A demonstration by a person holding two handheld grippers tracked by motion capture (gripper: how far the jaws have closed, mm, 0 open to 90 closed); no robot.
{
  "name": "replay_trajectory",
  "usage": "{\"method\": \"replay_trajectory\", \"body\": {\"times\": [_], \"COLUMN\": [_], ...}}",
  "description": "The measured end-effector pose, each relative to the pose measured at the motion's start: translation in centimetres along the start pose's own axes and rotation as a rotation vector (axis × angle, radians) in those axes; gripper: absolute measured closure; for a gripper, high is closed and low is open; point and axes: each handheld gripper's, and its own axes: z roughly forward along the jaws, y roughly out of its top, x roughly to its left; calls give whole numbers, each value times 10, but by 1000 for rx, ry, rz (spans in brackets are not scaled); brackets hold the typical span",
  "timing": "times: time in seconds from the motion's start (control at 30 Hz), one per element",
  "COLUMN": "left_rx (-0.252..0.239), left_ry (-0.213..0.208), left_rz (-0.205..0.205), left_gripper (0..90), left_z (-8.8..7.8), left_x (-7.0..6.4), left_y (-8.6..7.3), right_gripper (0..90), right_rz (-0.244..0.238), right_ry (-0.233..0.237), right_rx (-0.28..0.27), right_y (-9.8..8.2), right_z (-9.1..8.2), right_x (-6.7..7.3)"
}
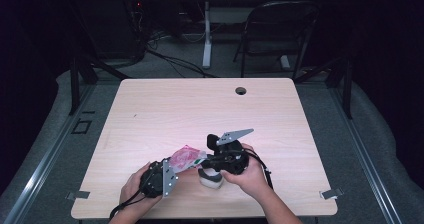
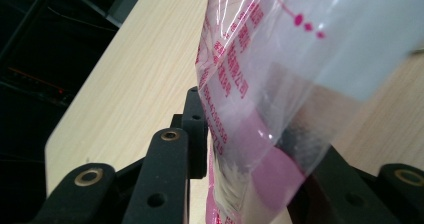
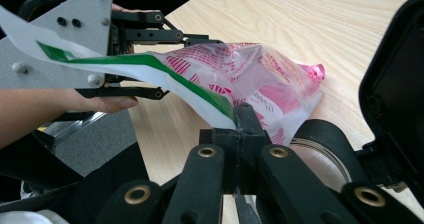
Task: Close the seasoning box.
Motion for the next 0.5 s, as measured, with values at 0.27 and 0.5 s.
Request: {"method": "replay_trajectory", "body": {"times": [0.27, 0.5], "left_rx": [-19, -75], "left_ry": [-39, -51], "left_rz": [-36, -88], "left_gripper": [627, 515], "left_z": [4, -2], "left_x": [-5, -2], "left_y": [-4, -5], "right_gripper": [900, 900], "right_rz": [-5, -15], "right_ry": [-13, -31], "right_rx": [6, 13], "right_y": [0, 0], "right_z": [3, 3], "right_x": [1, 2]}}
